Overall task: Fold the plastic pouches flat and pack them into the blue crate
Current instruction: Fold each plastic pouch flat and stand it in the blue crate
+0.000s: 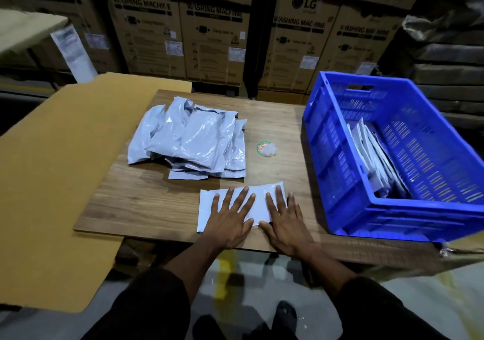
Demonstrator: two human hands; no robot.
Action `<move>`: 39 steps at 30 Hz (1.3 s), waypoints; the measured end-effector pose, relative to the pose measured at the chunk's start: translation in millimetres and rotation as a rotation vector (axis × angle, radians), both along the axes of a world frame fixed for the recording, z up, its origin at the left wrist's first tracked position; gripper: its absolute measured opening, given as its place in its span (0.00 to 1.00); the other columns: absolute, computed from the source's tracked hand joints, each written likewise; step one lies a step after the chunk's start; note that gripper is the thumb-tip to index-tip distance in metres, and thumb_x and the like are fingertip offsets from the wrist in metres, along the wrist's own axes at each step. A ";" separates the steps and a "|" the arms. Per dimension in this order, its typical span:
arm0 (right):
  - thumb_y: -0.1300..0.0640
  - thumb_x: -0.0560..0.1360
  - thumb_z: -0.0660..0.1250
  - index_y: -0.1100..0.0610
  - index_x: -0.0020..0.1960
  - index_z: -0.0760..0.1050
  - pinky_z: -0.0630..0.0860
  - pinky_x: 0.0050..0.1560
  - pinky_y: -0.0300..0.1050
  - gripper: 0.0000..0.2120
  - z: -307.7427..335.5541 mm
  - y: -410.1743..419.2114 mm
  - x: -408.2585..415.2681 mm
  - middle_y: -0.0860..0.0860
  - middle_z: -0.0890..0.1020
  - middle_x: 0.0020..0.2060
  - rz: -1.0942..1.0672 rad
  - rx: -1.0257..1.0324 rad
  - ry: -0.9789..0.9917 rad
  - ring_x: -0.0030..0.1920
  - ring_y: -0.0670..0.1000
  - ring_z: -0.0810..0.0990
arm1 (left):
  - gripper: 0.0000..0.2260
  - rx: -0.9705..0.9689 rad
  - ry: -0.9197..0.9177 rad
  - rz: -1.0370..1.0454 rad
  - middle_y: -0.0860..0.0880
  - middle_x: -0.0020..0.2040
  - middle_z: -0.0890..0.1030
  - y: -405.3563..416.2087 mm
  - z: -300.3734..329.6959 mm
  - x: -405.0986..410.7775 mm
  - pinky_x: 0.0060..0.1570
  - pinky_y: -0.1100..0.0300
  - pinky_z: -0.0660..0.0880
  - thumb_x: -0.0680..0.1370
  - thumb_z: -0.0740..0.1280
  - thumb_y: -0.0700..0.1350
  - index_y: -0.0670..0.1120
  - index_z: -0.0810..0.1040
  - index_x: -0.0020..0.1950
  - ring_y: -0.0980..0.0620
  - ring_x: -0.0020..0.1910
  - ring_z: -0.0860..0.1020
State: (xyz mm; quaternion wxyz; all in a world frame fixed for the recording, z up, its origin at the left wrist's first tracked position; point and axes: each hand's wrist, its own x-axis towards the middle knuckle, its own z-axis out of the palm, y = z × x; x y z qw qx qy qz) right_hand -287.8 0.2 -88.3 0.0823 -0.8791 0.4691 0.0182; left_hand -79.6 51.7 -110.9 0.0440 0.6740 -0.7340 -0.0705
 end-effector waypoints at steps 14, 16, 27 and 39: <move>0.32 0.79 0.35 0.53 0.82 0.42 0.46 0.76 0.67 0.38 4.8 21.2 -25.1 0.49 0.35 0.80 -0.018 -0.031 0.147 0.79 0.54 0.33 | 0.26 -0.088 -0.042 -0.164 0.52 0.83 0.56 -26.2 12.5 -28.8 0.70 0.28 0.61 0.83 0.49 0.58 0.55 0.60 0.82 0.42 0.81 0.58; 0.30 0.76 0.31 0.51 0.81 0.37 0.40 0.75 0.68 0.40 10.4 22.3 -25.7 0.47 0.31 0.79 -0.023 0.022 0.195 0.77 0.54 0.28 | 0.26 -0.074 -0.054 -0.172 0.53 0.83 0.54 -26.8 4.9 -25.6 0.69 0.27 0.60 0.84 0.48 0.60 0.57 0.57 0.83 0.41 0.81 0.57; 0.45 0.80 0.53 0.59 0.66 0.76 0.67 0.69 0.65 0.25 20.9 39.6 -23.9 0.60 0.70 0.74 -0.049 -0.290 -0.009 0.74 0.59 0.68 | 0.28 -0.099 0.115 -0.263 0.51 0.84 0.51 -23.3 12.9 -32.9 0.77 0.41 0.43 0.84 0.38 0.59 0.53 0.53 0.84 0.52 0.82 0.49; 0.53 0.76 0.53 0.61 0.73 0.70 0.68 0.71 0.58 0.27 8.3 -0.1 37.3 0.57 0.73 0.72 0.096 -0.119 -0.135 0.73 0.57 0.70 | 0.22 -0.317 0.184 -0.055 0.38 0.68 0.78 -9.5 -11.3 -18.7 0.75 0.52 0.57 0.80 0.56 0.44 0.34 0.74 0.70 0.41 0.68 0.77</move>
